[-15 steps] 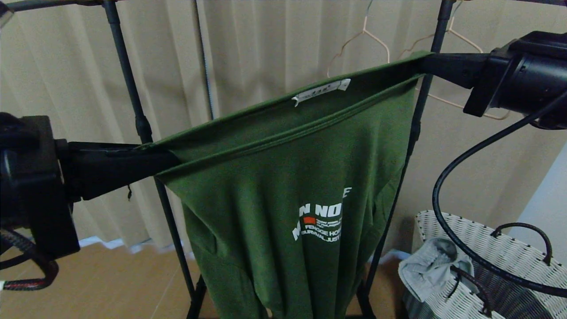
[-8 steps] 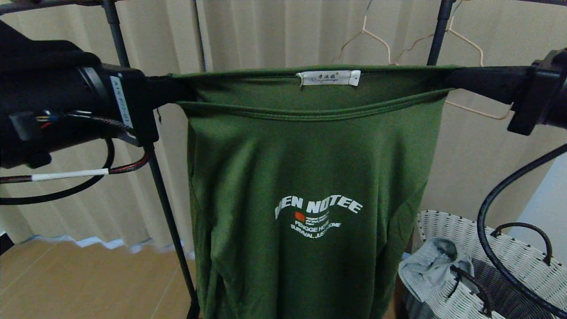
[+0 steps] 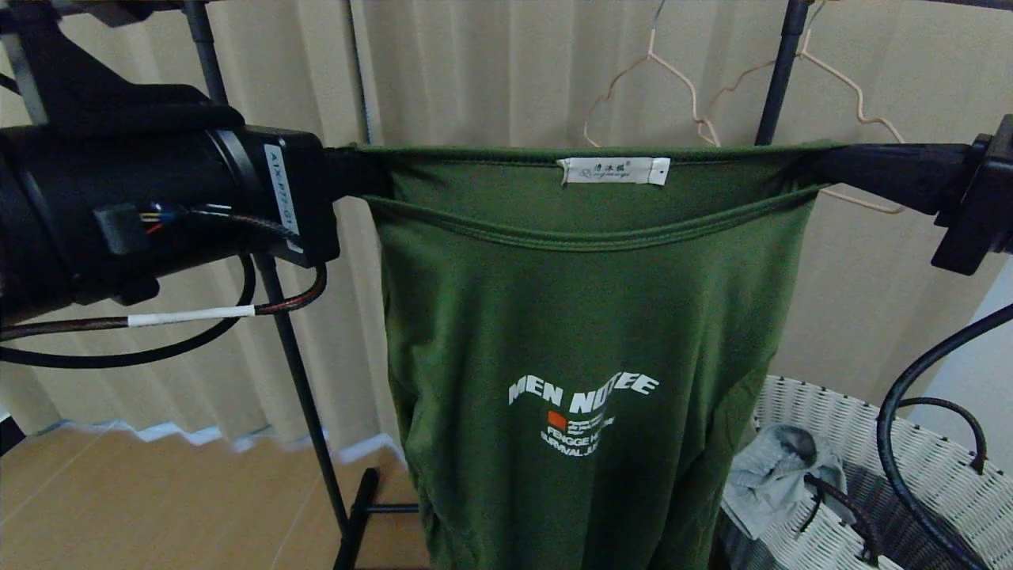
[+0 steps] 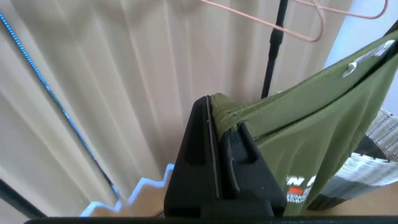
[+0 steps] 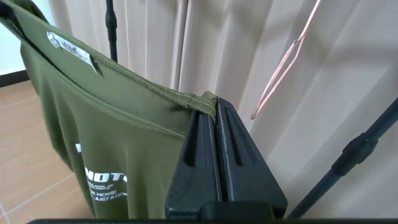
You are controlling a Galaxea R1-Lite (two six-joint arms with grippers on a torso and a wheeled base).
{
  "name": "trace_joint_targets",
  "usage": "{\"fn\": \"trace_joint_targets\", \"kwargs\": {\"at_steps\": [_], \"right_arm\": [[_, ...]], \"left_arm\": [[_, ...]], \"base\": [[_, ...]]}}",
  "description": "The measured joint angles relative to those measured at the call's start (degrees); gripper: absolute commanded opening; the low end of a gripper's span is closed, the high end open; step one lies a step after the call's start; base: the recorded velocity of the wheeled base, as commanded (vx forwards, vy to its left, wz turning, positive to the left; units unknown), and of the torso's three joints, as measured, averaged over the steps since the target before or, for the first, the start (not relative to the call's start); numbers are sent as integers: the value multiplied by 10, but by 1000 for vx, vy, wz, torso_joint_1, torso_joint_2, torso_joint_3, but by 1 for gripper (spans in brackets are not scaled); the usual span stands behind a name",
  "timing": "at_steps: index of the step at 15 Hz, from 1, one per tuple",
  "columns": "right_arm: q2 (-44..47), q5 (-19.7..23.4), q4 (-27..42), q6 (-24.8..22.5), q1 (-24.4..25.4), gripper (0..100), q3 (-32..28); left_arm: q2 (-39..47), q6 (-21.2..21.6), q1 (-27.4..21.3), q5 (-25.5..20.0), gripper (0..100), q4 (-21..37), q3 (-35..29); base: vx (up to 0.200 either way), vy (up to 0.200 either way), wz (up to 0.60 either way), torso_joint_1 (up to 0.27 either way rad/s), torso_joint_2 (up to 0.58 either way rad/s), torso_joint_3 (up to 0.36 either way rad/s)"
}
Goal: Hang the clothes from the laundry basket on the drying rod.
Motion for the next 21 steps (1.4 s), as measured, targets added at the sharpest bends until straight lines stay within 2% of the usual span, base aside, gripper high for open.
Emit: {"fn": "trace_joint_targets", "kwargs": {"at_steps": [3,4,8,12,15,18,21], "right_arm": [[-1,0,2,0,0,0,0],[-2,0,4,0,0,100,1],[-4,0,1,0,0,100,11],[-25,6,0,0,0,100,42],[-38,9,0,0,2,100,56],[-57,50,5,-1,3,100,79],[-72,55,6,-1,2,100,89]], "left_arm": [[5,1,2,1,0,-12,0],[5,1,3,1,0,-12,0],[8,4,11,4,0,-13,-2],[14,5,26,46,0,-13,-2],[17,6,32,50,0,-22,-5],[23,11,45,50,0,-41,-2],[25,20,58,50,0,-41,4]], "base": [[0,0,0,0,0,0],[0,0,0,0,0,0],[0,0,0,0,0,0],[0,0,0,0,0,0],[0,0,0,0,0,0],[0,0,0,0,0,0],[0,0,0,0,0,0]]}}
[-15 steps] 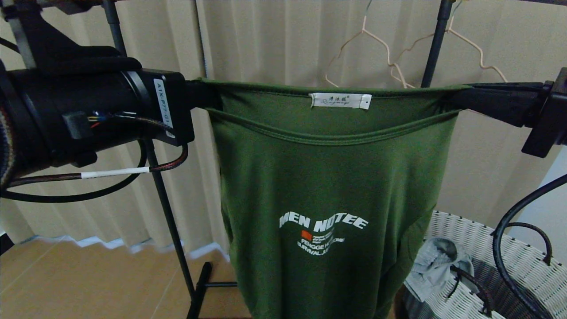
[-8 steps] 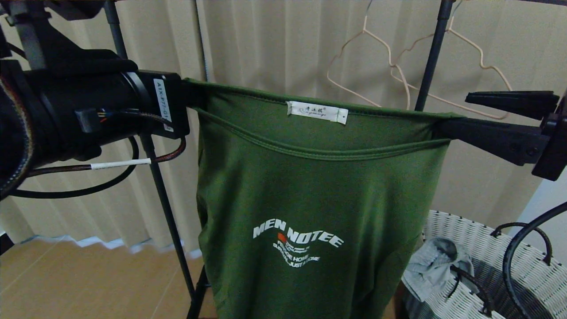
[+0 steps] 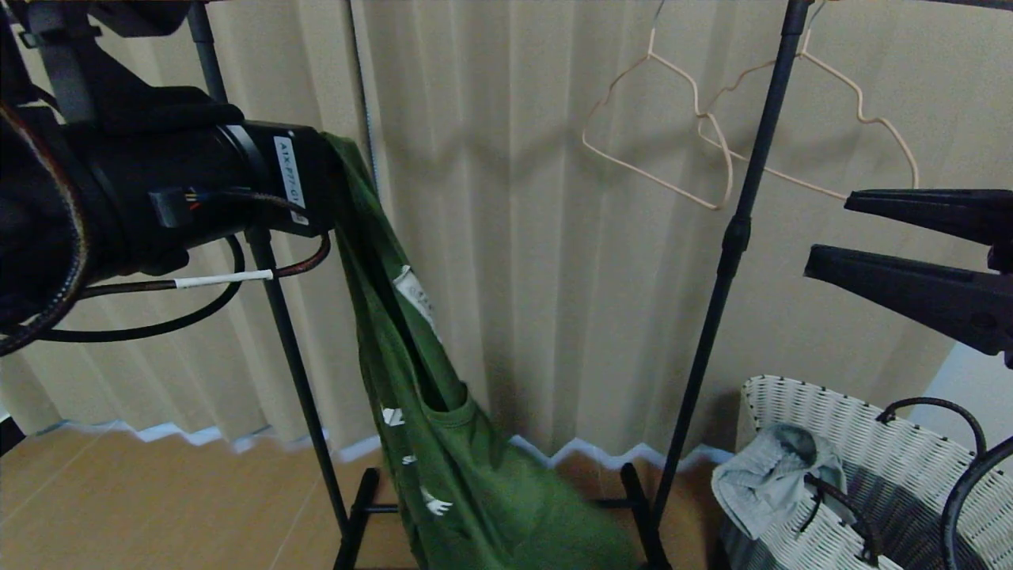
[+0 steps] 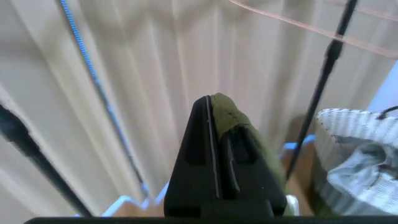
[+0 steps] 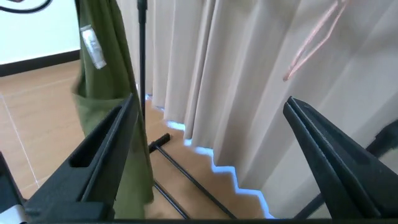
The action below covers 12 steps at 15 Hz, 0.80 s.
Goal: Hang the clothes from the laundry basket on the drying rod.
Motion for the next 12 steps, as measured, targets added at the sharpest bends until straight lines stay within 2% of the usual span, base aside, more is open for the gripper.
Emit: {"fn": "trace_joint_targets", "kwargs": {"at_steps": [4,8,12], "right_arm": [[-13,-8,4,-4,-11,100,7],[-28,-17,55,-47,-94,100,15],[-41,-85,50,-72,-131,100,34]], "left_arm": [[-9,7,23,-1,0,2,36],[-60,39,71,-13,0,3,124],[-131,44,123,-63,0,17,204]], "base": [[0,0,0,0,0,0],[0,0,0,0,0,0],[0,0,0,0,0,0]]}}
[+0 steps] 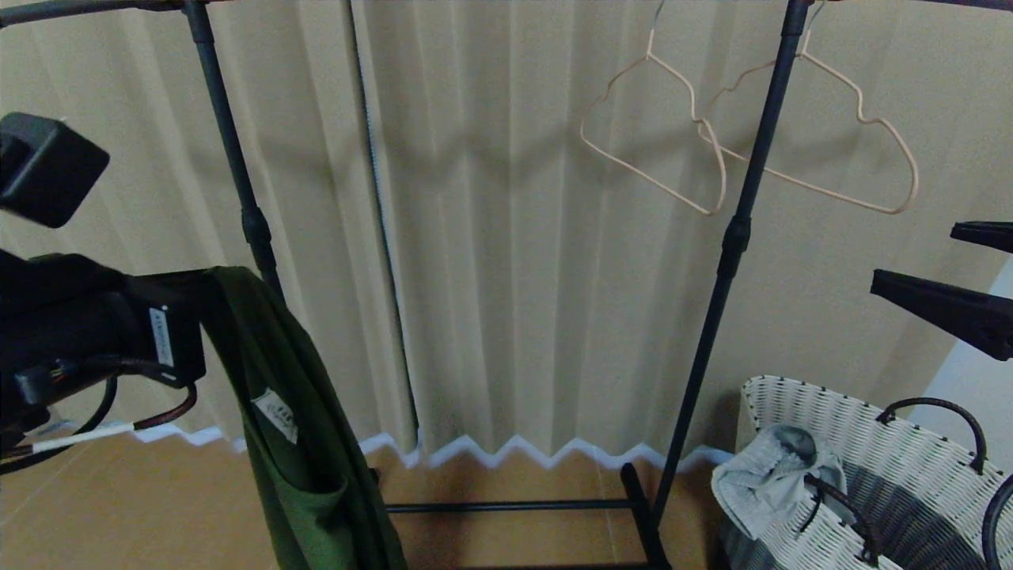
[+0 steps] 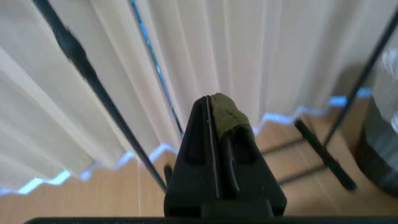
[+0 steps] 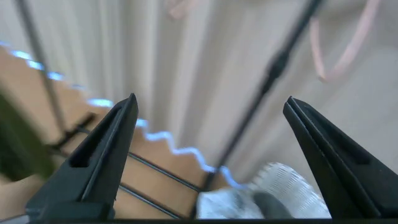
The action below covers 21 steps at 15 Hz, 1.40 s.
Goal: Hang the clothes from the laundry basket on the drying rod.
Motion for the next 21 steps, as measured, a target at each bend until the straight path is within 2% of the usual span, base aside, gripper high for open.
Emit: {"fn": "trace_joint_targets", "kwargs": {"at_steps": [2,6,15,21], "right_arm": [[-4,-15,-41,-23,-3,100,24],[-4,-19,-134,-43,-4,100,74],[-1,-19,-165,-41,-6,100,89],[3,-20,-162,-42,-41,100,98]], "left_arm": [[-31,0,13,-16,0,8,30],[-57,0,17,-16,0,8,43],[-73,0,17,-17,0,7,48],[-80,3,13,-30,0,2,48]], "base": [[0,0,0,0,0,0],[0,0,0,0,0,0],[0,0,0,0,0,0],[0,0,0,0,0,0]]}}
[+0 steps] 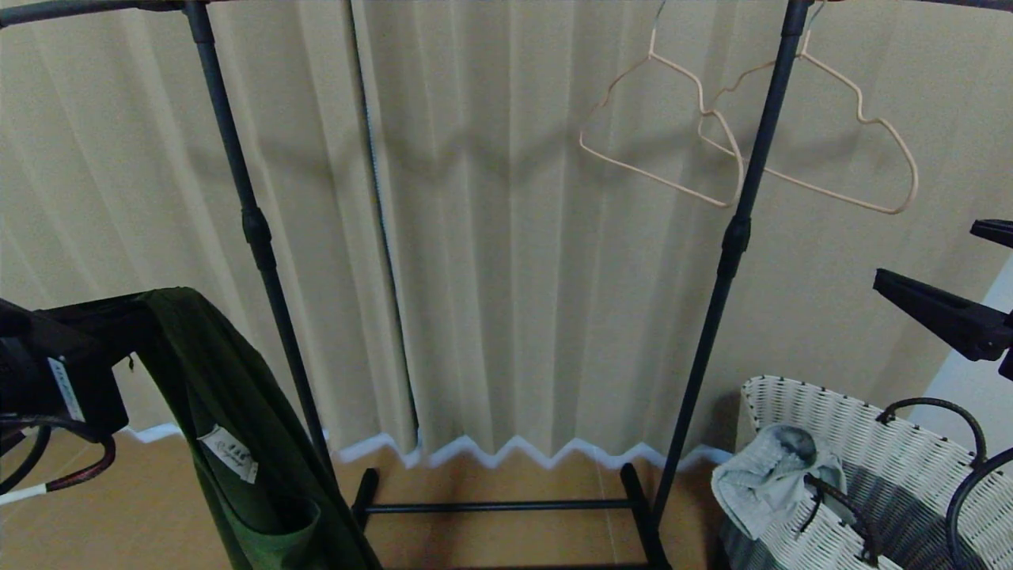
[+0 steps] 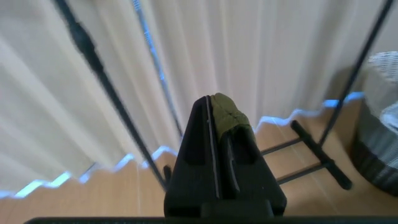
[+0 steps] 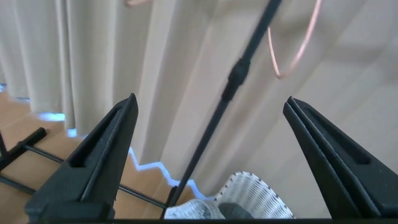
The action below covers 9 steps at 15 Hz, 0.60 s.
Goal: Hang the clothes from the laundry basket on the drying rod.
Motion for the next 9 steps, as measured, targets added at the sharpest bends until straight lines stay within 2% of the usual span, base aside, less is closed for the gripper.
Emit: {"fn": "trace_joint_targets", "kwargs": {"at_steps": [1,4,9], "right_arm": [[0,-1,1,0,-2,100,0],[1,-3,3,0,-14,100,0],[1,-4,3,0,-20,100,3]], "left_arm": [[-2,0,-1,-10,0,-1,1],[-13,0,-1,-37,0,-1,1],[-23,5,-1,-38,0,-1,1]], "base": [[0,0,0,-2,-71,-22],[0,0,0,56,-224,-263],[0,0,0,116,-484,-324]]}}
